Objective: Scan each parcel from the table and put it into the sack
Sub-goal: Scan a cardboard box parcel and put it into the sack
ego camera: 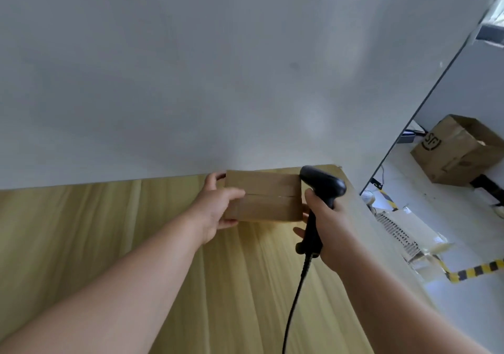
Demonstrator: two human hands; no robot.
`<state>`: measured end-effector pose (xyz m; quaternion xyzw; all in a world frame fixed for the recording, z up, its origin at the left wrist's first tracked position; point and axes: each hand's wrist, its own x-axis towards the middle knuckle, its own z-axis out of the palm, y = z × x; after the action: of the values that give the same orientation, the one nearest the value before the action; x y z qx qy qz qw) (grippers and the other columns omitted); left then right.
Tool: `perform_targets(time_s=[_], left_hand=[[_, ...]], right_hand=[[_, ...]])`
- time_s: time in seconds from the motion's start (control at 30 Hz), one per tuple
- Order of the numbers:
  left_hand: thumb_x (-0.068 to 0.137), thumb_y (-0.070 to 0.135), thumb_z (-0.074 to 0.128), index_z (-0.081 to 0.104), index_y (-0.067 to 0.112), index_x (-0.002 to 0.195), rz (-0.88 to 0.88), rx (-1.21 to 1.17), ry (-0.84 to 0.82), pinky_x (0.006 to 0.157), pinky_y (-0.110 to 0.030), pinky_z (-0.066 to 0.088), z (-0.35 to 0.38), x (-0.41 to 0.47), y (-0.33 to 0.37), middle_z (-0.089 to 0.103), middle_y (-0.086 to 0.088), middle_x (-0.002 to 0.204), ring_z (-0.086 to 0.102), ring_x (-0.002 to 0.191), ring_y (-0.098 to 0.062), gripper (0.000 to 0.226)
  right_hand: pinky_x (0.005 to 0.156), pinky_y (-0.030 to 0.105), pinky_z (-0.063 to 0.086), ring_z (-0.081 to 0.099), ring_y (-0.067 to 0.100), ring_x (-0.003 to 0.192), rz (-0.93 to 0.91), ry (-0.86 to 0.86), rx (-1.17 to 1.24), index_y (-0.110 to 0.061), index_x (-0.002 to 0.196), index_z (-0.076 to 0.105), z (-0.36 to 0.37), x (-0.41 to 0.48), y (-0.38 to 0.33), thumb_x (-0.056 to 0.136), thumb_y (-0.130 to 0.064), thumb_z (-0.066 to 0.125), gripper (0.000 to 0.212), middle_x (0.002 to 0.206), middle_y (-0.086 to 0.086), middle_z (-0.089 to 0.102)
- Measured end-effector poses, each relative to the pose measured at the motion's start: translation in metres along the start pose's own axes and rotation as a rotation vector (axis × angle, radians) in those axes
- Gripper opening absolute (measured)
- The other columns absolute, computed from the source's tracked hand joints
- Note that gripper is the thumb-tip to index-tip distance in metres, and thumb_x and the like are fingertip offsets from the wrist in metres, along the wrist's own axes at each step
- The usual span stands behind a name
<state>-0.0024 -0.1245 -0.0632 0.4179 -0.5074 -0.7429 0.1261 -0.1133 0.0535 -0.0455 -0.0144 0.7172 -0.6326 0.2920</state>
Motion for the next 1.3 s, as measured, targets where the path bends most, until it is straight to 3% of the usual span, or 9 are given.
perform_targets(time_s=[0.13, 0.3, 0.4, 0.47, 0.57, 0.7, 0.9, 1.07, 1.3], left_hand=[[0.080, 0.063, 0.061, 0.048, 0.033, 0.092, -0.063, -0.131, 0.101, 0.062, -0.042, 0.055, -0.004, -0.053, -0.012, 0.060, 0.004, 0.105, 0.061, 0.091, -0.021, 0.034], [0.077, 0.035, 0.068, 0.046, 0.024, 0.096, -0.045, -0.156, 0.231, 0.074, -0.044, 0.051, -0.004, -0.131, -0.026, 0.057, -0.006, 0.101, 0.056, 0.082, -0.025, 0.031], [0.063, 0.026, 0.065, 0.054, 0.012, 0.115, -0.080, -0.195, 0.088, 0.058, -0.030, 0.049, -0.003, -0.185, -0.028, 0.061, -0.007, 0.089, 0.057, 0.064, -0.020, 0.055], [0.073, 0.018, 0.058, 0.065, 0.010, 0.105, -0.112, -0.184, -0.040, 0.053, -0.024, 0.048, -0.001, -0.223, -0.030, 0.067, -0.004, 0.076, 0.057, 0.055, -0.016, 0.034], [0.077, 0.013, 0.057, 0.069, 0.018, 0.091, -0.136, -0.151, -0.123, 0.061, -0.025, 0.048, -0.004, -0.274, -0.036, 0.068, 0.001, 0.075, 0.055, 0.064, -0.016, 0.019], [0.078, 0.021, 0.065, 0.063, 0.027, 0.102, -0.129, -0.053, -0.099, 0.090, -0.049, 0.045, -0.010, -0.337, -0.041, 0.058, -0.003, 0.091, 0.053, 0.083, -0.024, 0.025], [0.053, 0.025, 0.066, 0.068, 0.030, 0.101, -0.037, 0.133, -0.009, 0.091, -0.048, 0.044, -0.033, -0.428, -0.037, 0.061, -0.001, 0.088, 0.055, 0.084, -0.021, 0.048], [0.054, 0.025, 0.073, 0.068, 0.025, 0.090, 0.066, 0.083, 0.000, 0.086, -0.046, 0.050, -0.044, -0.484, -0.046, 0.064, -0.001, 0.078, 0.057, 0.078, -0.018, 0.036], [0.074, 0.016, 0.077, 0.065, 0.008, 0.106, 0.281, -0.200, 0.208, 0.084, -0.028, 0.049, -0.062, -0.515, -0.061, 0.074, -0.006, 0.093, 0.067, 0.097, -0.023, 0.036]], right_hand=[[0.071, 0.038, 0.059, 0.071, 0.020, 0.095, -0.012, -0.019, 0.061, -0.028, 0.106, 0.061, -0.014, -0.043, 0.020, 0.091, -0.040, 0.067, 0.020, 0.108, 0.003, 0.071], [0.068, 0.038, 0.058, 0.072, 0.021, 0.095, 0.014, -0.065, 0.077, -0.026, 0.109, 0.062, -0.038, -0.109, 0.038, 0.091, -0.038, 0.067, 0.021, 0.107, 0.004, 0.073], [0.065, 0.038, 0.058, 0.071, 0.023, 0.097, 0.009, -0.091, 0.080, -0.025, 0.111, 0.062, -0.055, -0.146, 0.041, 0.092, -0.036, 0.067, 0.023, 0.109, 0.002, 0.071], [0.065, 0.038, 0.058, 0.071, 0.023, 0.096, -0.004, -0.117, 0.075, -0.025, 0.109, 0.062, -0.069, -0.169, 0.040, 0.091, -0.037, 0.067, 0.022, 0.109, 0.001, 0.071], [0.067, 0.040, 0.060, 0.071, 0.022, 0.095, -0.030, -0.166, 0.050, -0.026, 0.107, 0.064, -0.089, -0.204, 0.036, 0.090, -0.040, 0.069, 0.023, 0.108, 0.001, 0.071], [0.072, 0.048, 0.061, 0.075, 0.024, 0.085, -0.046, -0.250, 0.002, -0.027, 0.111, 0.064, -0.115, -0.250, 0.032, 0.084, -0.046, 0.073, 0.034, 0.103, 0.002, 0.074], [0.069, 0.049, 0.062, 0.074, 0.025, 0.084, -0.122, -0.336, -0.012, -0.029, 0.105, 0.063, -0.135, -0.318, 0.019, 0.079, -0.048, 0.076, 0.035, 0.106, 0.005, 0.071], [0.073, 0.062, 0.058, 0.075, 0.032, 0.080, -0.125, -0.447, -0.101, -0.027, 0.106, 0.064, -0.127, -0.377, 0.019, 0.080, -0.037, 0.077, 0.030, 0.096, 0.009, 0.075], [0.064, 0.045, 0.062, 0.073, 0.028, 0.077, -0.164, -0.479, -0.102, -0.023, 0.103, 0.060, -0.084, -0.434, 0.023, 0.083, -0.014, 0.074, 0.026, 0.089, 0.006, 0.076]])
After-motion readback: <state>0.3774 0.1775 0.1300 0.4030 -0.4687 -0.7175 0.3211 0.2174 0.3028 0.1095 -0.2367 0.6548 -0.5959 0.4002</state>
